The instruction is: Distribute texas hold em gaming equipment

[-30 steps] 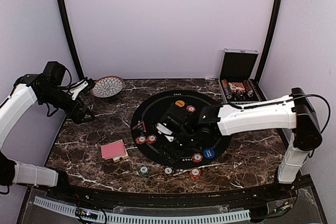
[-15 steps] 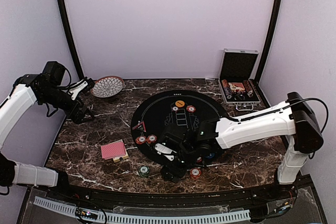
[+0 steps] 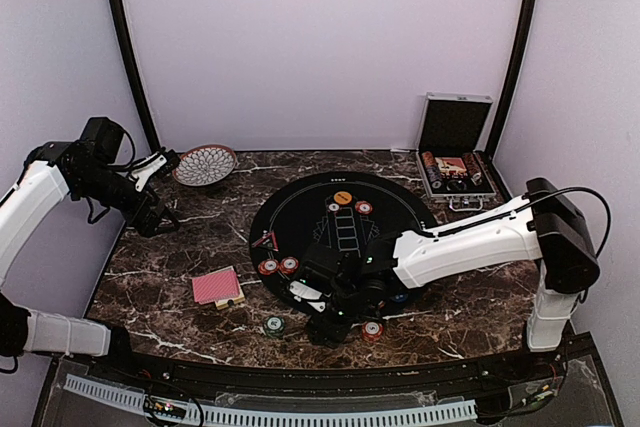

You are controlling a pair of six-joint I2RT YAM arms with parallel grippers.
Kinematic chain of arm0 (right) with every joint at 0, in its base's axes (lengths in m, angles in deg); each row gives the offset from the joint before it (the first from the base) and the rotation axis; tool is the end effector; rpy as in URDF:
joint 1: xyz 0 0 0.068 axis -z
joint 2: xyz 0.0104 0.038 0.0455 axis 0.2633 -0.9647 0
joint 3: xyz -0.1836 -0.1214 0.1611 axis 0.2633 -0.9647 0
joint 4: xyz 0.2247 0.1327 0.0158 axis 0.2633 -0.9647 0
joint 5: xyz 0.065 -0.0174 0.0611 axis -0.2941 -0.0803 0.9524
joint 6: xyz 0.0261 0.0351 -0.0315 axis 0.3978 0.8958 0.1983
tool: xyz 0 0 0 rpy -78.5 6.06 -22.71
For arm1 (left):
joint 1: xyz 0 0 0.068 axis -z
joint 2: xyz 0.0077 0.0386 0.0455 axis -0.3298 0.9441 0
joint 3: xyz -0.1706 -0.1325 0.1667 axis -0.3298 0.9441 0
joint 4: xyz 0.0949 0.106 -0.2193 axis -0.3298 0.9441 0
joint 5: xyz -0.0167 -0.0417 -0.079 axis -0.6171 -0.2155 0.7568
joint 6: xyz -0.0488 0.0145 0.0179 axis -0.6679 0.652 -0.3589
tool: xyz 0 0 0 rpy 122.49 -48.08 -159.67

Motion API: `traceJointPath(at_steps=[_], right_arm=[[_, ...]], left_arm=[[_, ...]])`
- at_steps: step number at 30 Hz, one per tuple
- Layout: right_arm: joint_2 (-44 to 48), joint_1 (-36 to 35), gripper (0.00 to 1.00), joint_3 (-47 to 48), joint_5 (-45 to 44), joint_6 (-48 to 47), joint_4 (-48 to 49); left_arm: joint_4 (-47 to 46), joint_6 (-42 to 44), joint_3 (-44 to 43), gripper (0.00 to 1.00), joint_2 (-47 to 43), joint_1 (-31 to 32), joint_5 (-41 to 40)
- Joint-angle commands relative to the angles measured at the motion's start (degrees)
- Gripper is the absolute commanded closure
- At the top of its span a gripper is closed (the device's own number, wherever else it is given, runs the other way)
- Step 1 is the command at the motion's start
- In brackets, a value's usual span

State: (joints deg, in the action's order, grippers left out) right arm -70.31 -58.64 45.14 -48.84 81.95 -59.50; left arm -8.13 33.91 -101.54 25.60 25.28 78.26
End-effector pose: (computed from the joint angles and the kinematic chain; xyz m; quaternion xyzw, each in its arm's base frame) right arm 0.1046 0.3640 0.1711 -0.5063 0.8388 0.1397 0.1433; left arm 0.2090 -0.0352 0.3320 0.3628 0.8659 -0.1060 0.3276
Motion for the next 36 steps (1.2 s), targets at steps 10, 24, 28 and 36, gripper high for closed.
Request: traceJointPath(at_steps=[10,24,28,36], right_arm=[[0.0,-0.5,0.49,1.4,-0.1,-0.4,0.4],[0.2,-0.6,0.7,1.6,-0.4,-0.5,-0.2],[0.1,-0.6,0.73,1.5,-0.4,-0.5,-0.2],[2.5,-0.6,0.82,3.4,-3.4,-0.9,-1.9]], left_arm=[[1.5,0.2,-1.1,0.01,-1.0,0.2,0.4],[1.3,0.2,-1.1,0.01,-1.1,0.1,0.2],[1.3,0.2,-1.1,0.01,-1.2,0.2,0.1],[1.2,0.1,-1.1,0.01,-1.2,0.1,0.1]])
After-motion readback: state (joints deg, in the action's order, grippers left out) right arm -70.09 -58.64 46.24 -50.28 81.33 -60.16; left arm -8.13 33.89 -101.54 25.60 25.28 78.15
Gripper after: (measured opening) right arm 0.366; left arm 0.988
